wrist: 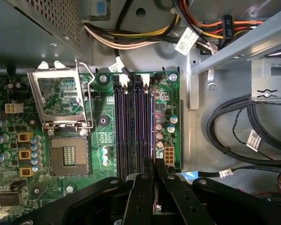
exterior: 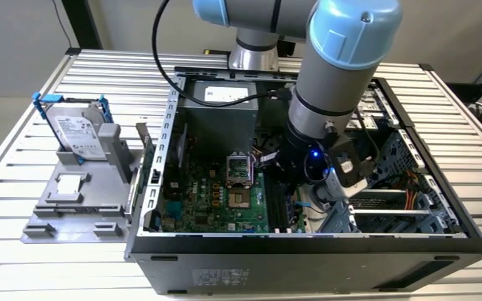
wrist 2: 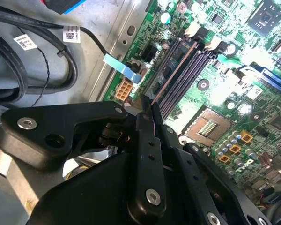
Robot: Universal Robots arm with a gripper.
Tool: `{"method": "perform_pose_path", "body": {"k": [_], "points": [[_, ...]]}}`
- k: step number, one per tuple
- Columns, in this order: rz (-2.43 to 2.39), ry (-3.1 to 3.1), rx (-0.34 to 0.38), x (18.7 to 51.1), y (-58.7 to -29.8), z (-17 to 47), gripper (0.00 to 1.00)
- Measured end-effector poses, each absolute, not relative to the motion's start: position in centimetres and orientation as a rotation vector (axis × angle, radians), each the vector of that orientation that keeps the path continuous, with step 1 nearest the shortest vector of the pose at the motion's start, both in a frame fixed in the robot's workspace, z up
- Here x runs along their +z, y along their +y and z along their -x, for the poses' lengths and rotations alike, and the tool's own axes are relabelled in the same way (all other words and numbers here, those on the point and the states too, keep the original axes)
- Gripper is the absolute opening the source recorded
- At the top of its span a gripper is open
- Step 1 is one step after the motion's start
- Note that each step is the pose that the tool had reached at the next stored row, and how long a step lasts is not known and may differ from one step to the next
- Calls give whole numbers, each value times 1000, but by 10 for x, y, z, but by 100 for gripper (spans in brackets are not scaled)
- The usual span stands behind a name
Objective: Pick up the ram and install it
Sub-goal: 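Insert the ram into the slot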
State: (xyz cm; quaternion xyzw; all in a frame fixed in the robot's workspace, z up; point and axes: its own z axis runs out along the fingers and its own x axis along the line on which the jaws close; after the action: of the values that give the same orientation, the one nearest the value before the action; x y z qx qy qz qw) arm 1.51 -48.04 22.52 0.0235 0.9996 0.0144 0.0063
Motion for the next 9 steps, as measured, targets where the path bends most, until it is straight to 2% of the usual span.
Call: {"method": "perform_pose_path", "body": {"k": [9], "points": [[-21,3130,40,225,-480,-13,0]]}}
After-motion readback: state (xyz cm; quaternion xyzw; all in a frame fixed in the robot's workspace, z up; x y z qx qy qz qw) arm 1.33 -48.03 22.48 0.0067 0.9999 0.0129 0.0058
